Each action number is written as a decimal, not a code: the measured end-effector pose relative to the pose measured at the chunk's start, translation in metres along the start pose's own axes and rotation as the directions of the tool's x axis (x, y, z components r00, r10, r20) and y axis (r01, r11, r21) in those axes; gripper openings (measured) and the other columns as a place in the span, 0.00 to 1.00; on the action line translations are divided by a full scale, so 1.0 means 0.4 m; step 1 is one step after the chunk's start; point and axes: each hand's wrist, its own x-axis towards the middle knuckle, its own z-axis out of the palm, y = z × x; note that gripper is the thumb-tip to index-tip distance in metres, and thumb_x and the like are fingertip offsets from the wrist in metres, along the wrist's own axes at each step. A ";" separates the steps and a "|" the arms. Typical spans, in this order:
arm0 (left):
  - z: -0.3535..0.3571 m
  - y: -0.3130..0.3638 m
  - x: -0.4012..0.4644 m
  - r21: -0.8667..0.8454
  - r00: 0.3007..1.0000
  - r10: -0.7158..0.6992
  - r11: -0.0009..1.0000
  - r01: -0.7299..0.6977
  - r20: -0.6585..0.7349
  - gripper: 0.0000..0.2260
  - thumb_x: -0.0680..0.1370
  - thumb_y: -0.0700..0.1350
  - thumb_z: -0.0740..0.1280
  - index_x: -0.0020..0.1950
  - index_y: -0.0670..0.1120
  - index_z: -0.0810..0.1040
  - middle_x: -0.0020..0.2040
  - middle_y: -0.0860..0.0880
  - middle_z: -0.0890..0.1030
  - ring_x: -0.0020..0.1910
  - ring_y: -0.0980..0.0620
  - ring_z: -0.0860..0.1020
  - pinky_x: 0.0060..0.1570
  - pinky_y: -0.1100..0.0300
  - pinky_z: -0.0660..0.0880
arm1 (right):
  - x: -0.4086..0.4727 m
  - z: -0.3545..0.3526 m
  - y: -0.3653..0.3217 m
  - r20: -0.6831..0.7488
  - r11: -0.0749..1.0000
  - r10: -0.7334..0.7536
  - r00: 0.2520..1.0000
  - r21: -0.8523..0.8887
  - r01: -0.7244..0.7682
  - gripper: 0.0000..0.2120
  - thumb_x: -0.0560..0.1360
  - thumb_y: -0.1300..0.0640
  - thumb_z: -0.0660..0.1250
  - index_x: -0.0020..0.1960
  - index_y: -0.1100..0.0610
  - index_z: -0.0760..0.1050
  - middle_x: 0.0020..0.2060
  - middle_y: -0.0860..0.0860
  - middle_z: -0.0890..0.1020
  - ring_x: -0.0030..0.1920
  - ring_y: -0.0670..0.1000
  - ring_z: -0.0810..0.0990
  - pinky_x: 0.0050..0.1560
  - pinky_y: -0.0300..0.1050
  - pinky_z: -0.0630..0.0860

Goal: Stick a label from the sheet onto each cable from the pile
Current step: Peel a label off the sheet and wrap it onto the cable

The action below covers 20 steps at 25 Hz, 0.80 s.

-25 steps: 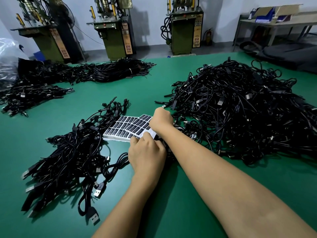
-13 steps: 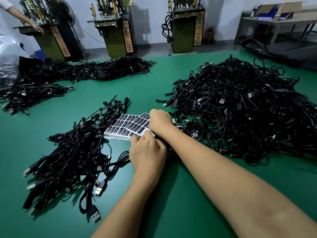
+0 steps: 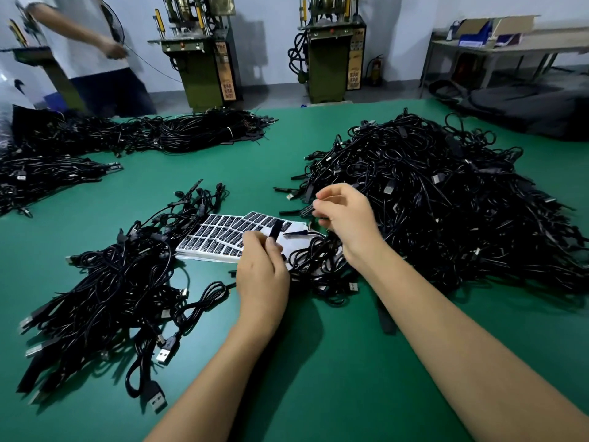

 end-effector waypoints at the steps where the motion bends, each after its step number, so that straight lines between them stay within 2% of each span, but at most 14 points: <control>1: 0.004 0.010 -0.004 -0.178 0.997 -0.022 0.983 0.036 0.080 0.05 0.83 0.41 0.56 0.48 0.47 0.67 0.39 0.48 0.78 0.37 0.50 0.77 0.39 0.57 0.72 | -0.015 -0.022 -0.007 -0.008 0.997 0.012 1.000 0.080 -0.012 0.08 0.75 0.68 0.66 0.43 0.56 0.74 0.39 0.51 0.79 0.37 0.46 0.79 0.40 0.40 0.78; 3: 0.018 0.024 -0.009 -0.447 0.962 -0.122 0.866 0.223 0.245 0.06 0.83 0.39 0.57 0.48 0.48 0.69 0.37 0.48 0.75 0.32 0.54 0.75 0.34 0.62 0.72 | -0.044 -0.047 -0.014 -0.014 0.979 0.015 1.000 0.203 -0.012 0.08 0.75 0.69 0.66 0.44 0.57 0.73 0.38 0.51 0.78 0.36 0.47 0.79 0.40 0.41 0.78; 5: 0.030 0.024 -0.005 -0.532 0.901 -0.221 0.745 0.403 0.373 0.07 0.82 0.36 0.57 0.48 0.45 0.72 0.38 0.48 0.75 0.30 0.57 0.74 0.31 0.66 0.71 | -0.072 -0.050 -0.003 -0.007 0.969 -0.006 1.000 0.248 0.007 0.08 0.76 0.69 0.65 0.44 0.57 0.72 0.36 0.50 0.77 0.35 0.45 0.79 0.40 0.40 0.78; 7: 0.033 0.017 0.004 -0.562 0.855 -0.234 0.668 0.487 0.463 0.08 0.81 0.33 0.57 0.50 0.41 0.74 0.37 0.46 0.77 0.30 0.56 0.74 0.30 0.67 0.71 | -0.095 -0.040 0.021 -0.001 0.966 -0.025 1.000 0.257 0.024 0.08 0.76 0.69 0.65 0.44 0.57 0.71 0.35 0.50 0.76 0.33 0.43 0.77 0.39 0.39 0.77; 11: 0.030 0.002 0.012 -0.601 0.845 -0.211 0.620 0.504 0.491 0.06 0.80 0.31 0.60 0.52 0.37 0.75 0.36 0.46 0.82 0.33 0.53 0.78 0.33 0.65 0.75 | -0.110 -0.025 0.069 -0.032 0.984 -0.026 0.999 0.174 0.031 0.09 0.75 0.69 0.67 0.46 0.57 0.70 0.37 0.52 0.78 0.32 0.44 0.76 0.41 0.40 0.76; 16: 0.033 -0.004 0.012 -0.594 0.854 -0.201 0.642 0.485 0.480 0.08 0.79 0.32 0.60 0.49 0.42 0.77 0.38 0.46 0.81 0.32 0.55 0.76 0.33 0.66 0.74 | -0.102 -0.013 0.094 -0.103 0.991 -0.069 0.992 0.108 0.080 0.09 0.74 0.67 0.69 0.46 0.56 0.72 0.37 0.49 0.79 0.33 0.42 0.78 0.39 0.36 0.77; 18: 0.033 -0.002 0.012 -0.578 0.855 -0.214 0.657 0.484 0.473 0.09 0.79 0.31 0.60 0.49 0.42 0.77 0.38 0.45 0.80 0.31 0.57 0.75 0.32 0.67 0.73 | -0.099 -0.011 0.100 -0.113 0.993 -0.081 0.990 0.073 0.090 0.09 0.74 0.66 0.69 0.45 0.55 0.72 0.37 0.49 0.79 0.35 0.43 0.78 0.40 0.39 0.78; 20: 0.034 0.003 0.012 -0.571 0.858 -0.213 0.668 0.477 0.467 0.09 0.78 0.31 0.59 0.48 0.42 0.77 0.38 0.45 0.80 0.28 0.58 0.73 0.28 0.69 0.71 | -0.096 -0.010 0.104 -0.113 0.995 -0.087 0.990 0.037 0.092 0.09 0.74 0.66 0.69 0.44 0.54 0.72 0.38 0.49 0.79 0.39 0.46 0.79 0.44 0.46 0.79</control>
